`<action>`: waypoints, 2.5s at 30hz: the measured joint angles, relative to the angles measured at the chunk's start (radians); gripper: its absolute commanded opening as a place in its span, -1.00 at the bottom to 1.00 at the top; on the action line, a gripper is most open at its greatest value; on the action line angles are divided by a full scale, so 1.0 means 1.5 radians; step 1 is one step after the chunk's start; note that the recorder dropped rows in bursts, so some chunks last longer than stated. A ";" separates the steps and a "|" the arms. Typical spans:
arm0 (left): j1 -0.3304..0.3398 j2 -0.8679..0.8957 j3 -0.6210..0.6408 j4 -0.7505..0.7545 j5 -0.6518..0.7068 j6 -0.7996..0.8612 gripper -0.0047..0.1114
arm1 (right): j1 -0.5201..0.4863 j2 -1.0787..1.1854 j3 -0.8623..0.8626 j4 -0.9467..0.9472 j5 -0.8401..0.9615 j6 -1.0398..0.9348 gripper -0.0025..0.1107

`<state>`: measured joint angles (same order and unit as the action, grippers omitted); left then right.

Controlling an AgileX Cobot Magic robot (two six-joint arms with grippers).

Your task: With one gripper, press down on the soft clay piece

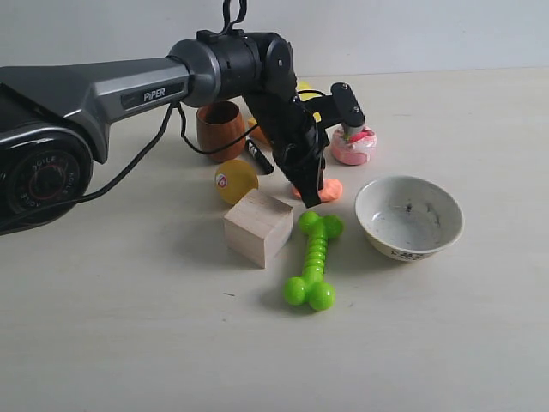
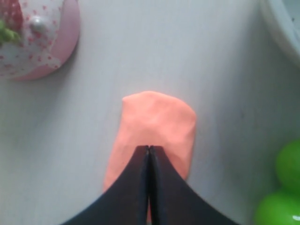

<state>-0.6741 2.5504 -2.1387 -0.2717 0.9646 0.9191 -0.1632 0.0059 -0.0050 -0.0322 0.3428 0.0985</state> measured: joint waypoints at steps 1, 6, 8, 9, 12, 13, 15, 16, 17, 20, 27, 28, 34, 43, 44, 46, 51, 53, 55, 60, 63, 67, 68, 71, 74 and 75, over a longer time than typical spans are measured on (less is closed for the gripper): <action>0.000 0.000 0.000 0.000 0.000 -0.004 -0.92 | 0.000 0.000 0.000 0.000 0.000 0.000 -0.96; 0.000 0.004 -0.002 0.000 0.001 -0.017 -0.92 | 0.000 0.000 0.000 0.000 0.000 0.000 -0.96; 0.000 0.007 -0.002 0.000 0.001 -0.018 -0.92 | 0.000 0.000 0.000 0.000 0.000 0.000 -0.96; 0.000 0.009 -0.003 0.000 0.001 -0.020 -0.92 | 0.000 0.000 0.000 0.000 0.000 0.000 -0.96; 0.000 0.012 -0.006 0.000 0.003 -0.021 -0.92 | 0.000 0.000 0.000 0.000 0.000 0.000 -0.96; 0.000 0.012 -0.006 0.000 0.003 -0.021 -0.92 | 0.000 0.000 0.000 0.000 0.000 0.000 -0.96; 0.000 0.012 -0.006 0.000 0.003 -0.022 -0.92 | 0.000 0.000 0.000 0.000 0.000 0.000 -0.96; 0.000 0.012 -0.006 0.000 0.003 -0.022 -0.92 | 0.000 0.000 0.000 0.000 0.000 0.000 -0.96; 0.000 0.012 -0.006 0.000 0.001 -0.022 -0.92 | 0.000 0.000 0.000 0.000 0.000 0.000 -0.96; 0.000 0.012 -0.006 0.000 0.000 -0.022 -0.92 | 0.000 0.000 0.000 0.000 0.000 0.000 -0.96; 0.000 0.012 -0.006 0.000 -0.003 -0.022 -0.92 | 0.000 0.000 0.000 0.000 0.000 0.000 -0.96; 0.000 0.012 -0.006 0.000 -0.004 -0.022 -0.92 | 0.000 0.000 0.000 0.000 0.000 0.000 -0.96; 0.000 0.001 -0.003 0.000 -0.013 -0.022 -0.92 | 0.000 0.000 0.000 0.000 0.000 0.000 -0.96; -0.002 -0.008 0.006 0.009 -0.024 -0.024 -0.92 | 0.000 0.000 0.000 0.000 0.000 0.000 -0.96; -0.002 -0.008 0.006 0.009 -0.023 -0.024 -0.92 | 0.000 0.000 0.000 0.000 0.000 0.000 -0.96; -0.002 -0.010 0.006 0.009 -0.025 -0.025 -0.92 | 0.000 0.000 0.000 0.000 0.000 0.000 -0.96; -0.002 -0.011 0.009 0.009 -0.027 -0.025 -0.92 | 0.000 0.000 0.000 0.000 0.000 0.000 -0.96; -0.002 -0.012 0.009 0.009 -0.027 -0.025 -0.92 | 0.000 0.000 0.000 0.000 0.000 0.000 -0.96; -0.002 -0.012 0.010 0.009 -0.029 -0.025 -0.92 | 0.000 0.000 0.000 0.000 0.000 0.000 -0.96; -0.002 -0.016 0.013 0.007 -0.033 -0.025 -0.92 | 0.000 0.000 0.000 0.000 0.000 0.000 -0.96; -0.002 -0.028 0.013 0.003 -0.048 -0.025 -0.92 | 0.000 0.000 0.000 0.000 0.000 0.000 -0.96; -0.002 -0.034 0.013 0.000 -0.055 -0.025 -0.92 | 0.000 0.000 0.000 0.000 0.000 0.000 -0.96; -0.002 -0.034 0.013 0.000 -0.055 -0.025 -0.92 | 0.000 0.000 0.000 0.000 0.000 0.000 -0.96; -0.002 -0.034 0.013 -0.005 -0.055 -0.025 -0.92 | 0.000 0.000 0.000 0.000 0.000 0.000 -0.96; -0.002 -0.034 0.013 -0.005 -0.055 -0.025 -0.92 | 0.000 0.000 0.000 0.000 0.000 0.000 -0.96; -0.002 -0.034 0.013 -0.005 -0.053 -0.025 -0.92 | 0.000 0.000 0.000 0.000 0.000 0.000 -0.96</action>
<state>-0.6776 2.4996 -2.1192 -0.2795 0.8847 0.8823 -0.1632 0.0059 -0.0050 -0.0322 0.3428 0.0985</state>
